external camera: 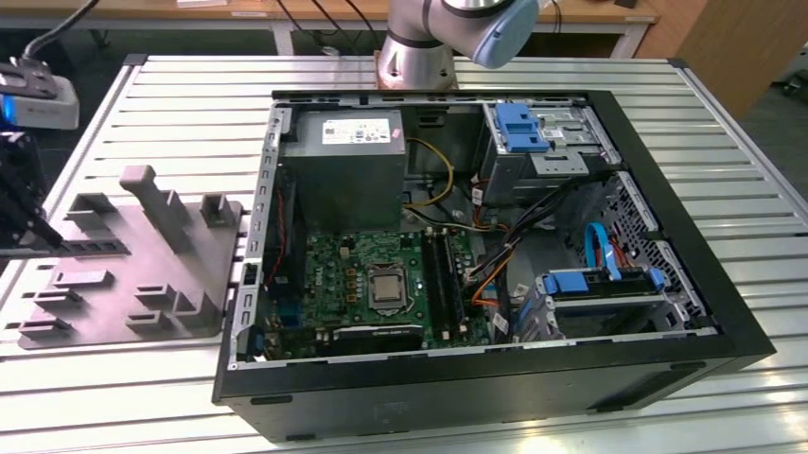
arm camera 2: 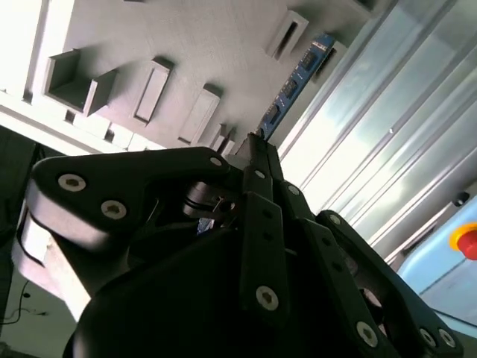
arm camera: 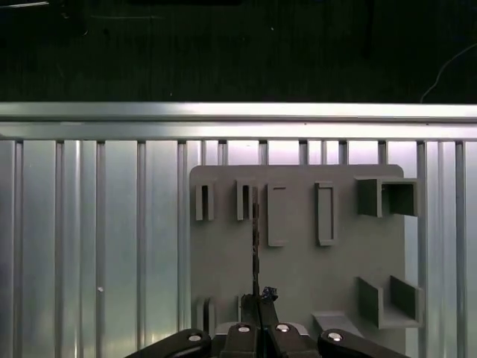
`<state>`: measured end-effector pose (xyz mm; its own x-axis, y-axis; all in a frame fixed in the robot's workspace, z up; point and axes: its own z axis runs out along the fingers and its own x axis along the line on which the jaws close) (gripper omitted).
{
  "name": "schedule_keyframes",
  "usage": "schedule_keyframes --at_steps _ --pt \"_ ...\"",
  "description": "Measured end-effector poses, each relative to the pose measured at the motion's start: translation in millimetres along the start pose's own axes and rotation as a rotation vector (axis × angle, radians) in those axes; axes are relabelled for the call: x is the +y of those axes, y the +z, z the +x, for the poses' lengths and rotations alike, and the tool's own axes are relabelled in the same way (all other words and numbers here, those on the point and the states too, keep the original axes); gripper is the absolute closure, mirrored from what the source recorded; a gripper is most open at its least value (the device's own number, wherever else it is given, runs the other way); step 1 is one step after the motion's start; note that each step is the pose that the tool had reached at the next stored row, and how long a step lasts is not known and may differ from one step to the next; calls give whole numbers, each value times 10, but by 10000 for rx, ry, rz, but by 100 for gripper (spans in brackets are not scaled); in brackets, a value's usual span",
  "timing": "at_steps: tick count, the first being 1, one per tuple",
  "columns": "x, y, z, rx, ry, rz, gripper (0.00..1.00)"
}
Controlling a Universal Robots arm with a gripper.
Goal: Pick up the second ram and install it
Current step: 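Pick up the second ram and move it above second insertion slot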
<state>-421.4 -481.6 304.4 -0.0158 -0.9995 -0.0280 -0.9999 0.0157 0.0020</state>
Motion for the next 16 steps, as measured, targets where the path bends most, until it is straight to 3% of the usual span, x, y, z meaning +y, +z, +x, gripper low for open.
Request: schedule_keyframes --at_steps 16 --pt "2 -723 -20 -1 0 3 89"
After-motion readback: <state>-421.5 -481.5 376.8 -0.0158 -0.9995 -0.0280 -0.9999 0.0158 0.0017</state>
